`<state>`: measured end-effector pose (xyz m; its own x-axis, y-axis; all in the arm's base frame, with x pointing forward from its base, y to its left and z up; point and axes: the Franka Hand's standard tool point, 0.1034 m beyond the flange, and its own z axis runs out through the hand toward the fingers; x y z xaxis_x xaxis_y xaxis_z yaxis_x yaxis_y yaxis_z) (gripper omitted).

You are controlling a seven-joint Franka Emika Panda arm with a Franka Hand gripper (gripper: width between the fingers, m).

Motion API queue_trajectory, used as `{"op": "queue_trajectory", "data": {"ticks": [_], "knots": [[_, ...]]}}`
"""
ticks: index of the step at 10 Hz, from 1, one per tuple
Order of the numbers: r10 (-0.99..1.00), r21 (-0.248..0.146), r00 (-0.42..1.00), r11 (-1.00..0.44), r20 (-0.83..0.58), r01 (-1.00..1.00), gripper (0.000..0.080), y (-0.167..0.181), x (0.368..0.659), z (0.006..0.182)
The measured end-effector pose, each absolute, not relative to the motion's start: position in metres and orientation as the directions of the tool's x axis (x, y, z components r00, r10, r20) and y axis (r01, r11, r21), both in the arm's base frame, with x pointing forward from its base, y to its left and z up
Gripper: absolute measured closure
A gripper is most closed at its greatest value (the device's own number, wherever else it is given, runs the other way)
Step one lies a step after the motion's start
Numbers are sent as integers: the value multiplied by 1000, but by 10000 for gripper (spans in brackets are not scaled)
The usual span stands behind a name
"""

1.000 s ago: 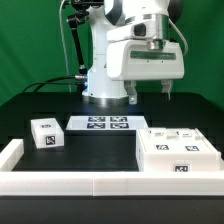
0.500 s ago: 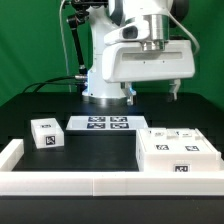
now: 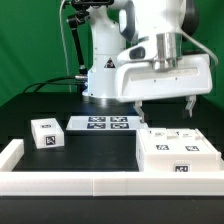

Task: Assemble cabinet

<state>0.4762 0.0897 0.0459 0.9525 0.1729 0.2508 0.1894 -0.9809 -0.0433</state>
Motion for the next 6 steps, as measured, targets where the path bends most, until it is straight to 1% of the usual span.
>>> {"op": "queue_trajectory", "data": {"ticks": [1,6], "knots": [[173,-45,953,-981,247,190,2,89,477,39],[195,-40,949,-977,248,212,2,90,477,40]]}}
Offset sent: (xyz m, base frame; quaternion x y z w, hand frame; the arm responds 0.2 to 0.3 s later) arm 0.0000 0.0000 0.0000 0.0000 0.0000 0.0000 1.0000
